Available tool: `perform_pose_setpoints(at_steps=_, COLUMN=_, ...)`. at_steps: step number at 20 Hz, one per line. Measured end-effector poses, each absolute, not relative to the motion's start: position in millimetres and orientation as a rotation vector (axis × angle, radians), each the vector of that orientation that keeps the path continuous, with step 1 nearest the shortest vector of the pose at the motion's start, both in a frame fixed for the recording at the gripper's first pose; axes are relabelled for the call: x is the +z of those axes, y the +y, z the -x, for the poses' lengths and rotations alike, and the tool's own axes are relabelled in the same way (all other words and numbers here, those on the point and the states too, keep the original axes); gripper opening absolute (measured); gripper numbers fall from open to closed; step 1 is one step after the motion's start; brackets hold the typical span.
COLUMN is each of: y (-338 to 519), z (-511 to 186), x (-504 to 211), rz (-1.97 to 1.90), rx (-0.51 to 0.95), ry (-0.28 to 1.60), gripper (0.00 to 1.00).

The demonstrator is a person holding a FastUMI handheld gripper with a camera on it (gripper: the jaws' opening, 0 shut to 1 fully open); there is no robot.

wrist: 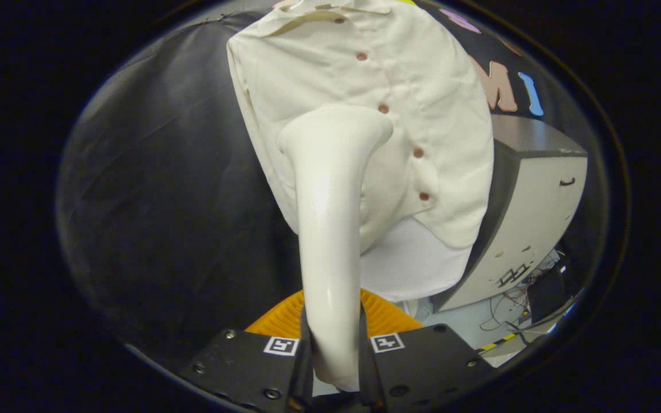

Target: Iron the clothes twice with a garment steamer, once on the left side and once on the right side.

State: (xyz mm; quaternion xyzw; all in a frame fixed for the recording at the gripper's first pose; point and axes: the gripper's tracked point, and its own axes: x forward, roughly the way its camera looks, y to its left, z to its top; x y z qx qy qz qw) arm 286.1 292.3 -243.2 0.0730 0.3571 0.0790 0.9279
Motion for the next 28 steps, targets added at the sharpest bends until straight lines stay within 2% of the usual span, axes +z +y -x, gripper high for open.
perform_pose_setpoints(at_steps=6, y=258.3, z=-294.6, x=-136.0, rz=-0.149, rx=0.107, ry=0.543, gripper=0.31)
perform_pose_setpoints(at_steps=13, y=219.4, z=-330.0, x=-68.7, rz=-0.177, rx=0.096, ry=0.408, gripper=0.31)
perform_pose_setpoints(at_steps=18, y=202.1, z=-366.6, x=-50.8, rz=-0.18, rx=0.129, ry=0.354, gripper=0.31)
perform_pose_setpoints(at_steps=28, y=179.9, z=-427.0, x=-82.6, rz=-0.079, rx=0.218, ry=0.334, gripper=0.31)
